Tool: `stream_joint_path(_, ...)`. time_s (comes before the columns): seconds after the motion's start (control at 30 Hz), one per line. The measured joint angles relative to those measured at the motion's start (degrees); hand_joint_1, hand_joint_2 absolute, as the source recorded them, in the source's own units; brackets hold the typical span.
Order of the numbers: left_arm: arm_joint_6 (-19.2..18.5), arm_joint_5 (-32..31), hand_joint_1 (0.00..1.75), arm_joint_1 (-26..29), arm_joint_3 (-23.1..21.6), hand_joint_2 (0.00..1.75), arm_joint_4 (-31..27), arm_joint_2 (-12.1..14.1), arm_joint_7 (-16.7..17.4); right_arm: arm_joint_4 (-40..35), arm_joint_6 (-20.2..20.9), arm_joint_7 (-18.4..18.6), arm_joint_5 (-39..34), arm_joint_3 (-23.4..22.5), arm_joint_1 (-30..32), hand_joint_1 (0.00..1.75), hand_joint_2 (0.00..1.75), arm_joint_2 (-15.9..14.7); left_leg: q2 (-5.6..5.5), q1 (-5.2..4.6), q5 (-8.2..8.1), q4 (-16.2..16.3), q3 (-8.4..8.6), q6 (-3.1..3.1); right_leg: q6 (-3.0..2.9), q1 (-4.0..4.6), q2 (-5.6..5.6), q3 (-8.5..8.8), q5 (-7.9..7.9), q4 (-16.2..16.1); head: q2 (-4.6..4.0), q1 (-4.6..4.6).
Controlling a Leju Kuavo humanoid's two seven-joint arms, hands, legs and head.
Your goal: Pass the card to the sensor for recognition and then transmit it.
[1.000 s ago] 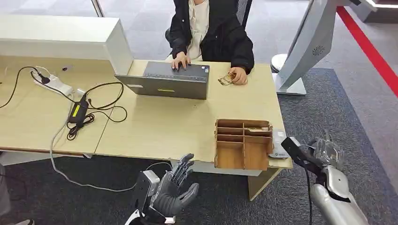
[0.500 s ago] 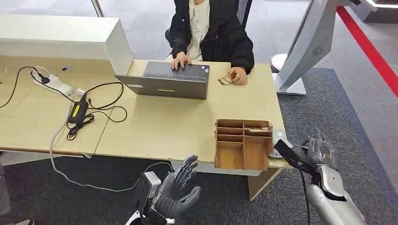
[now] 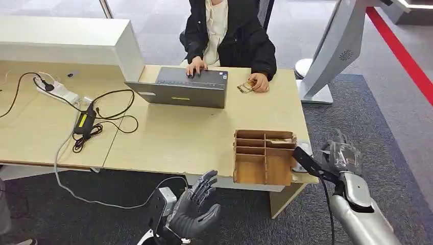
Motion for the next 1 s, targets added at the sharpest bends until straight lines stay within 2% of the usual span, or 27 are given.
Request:
stream_joint_path(0.4, 0.8, -0.4, 0.0, -0.3, 0.0, 1.75, 0.0, 0.0, 0.3, -0.7, 3.2, -2.5, -0.5, 3.7, -3.8, 1.75, 1.75, 0.9, -0.01, 0.0, 0.0, 0.0, -0.01, 0.0, 0.0, 0.0, 0.0, 0.0, 0.0, 0.0, 0.0, 0.02)
stream_joint_path(0.67, 0.7, -0.4, 0.0, -0.3, 0.0, 1.75, 0.0, 0.0, 0.5, 3.0, 10.1, -1.6, -2.0, 7.7, -5.8, 1.75, 1.75, 1.6, -0.01, 0.0, 0.0, 0.0, -0.02, 0.0, 0.0, 0.0, -0.01, -0.01, 0.0, 0.0, 0.0, 0.0)
stream_joint_path(1.0, 2.0, -0.5, 0.0, -0.2, 0.0, 1.75, 0.0, 0.1, 1.2, 11.5, 8.6, -2.7, -5.7, 10.1, -8.5, 1.75, 1.75, 2.3, -0.01, 0.01, 0.0, 0.0, 0.02, 0.0, 0.0, 0.01, 0.0, 0.01, 0.0, 0.0, 0.0, 0.0)
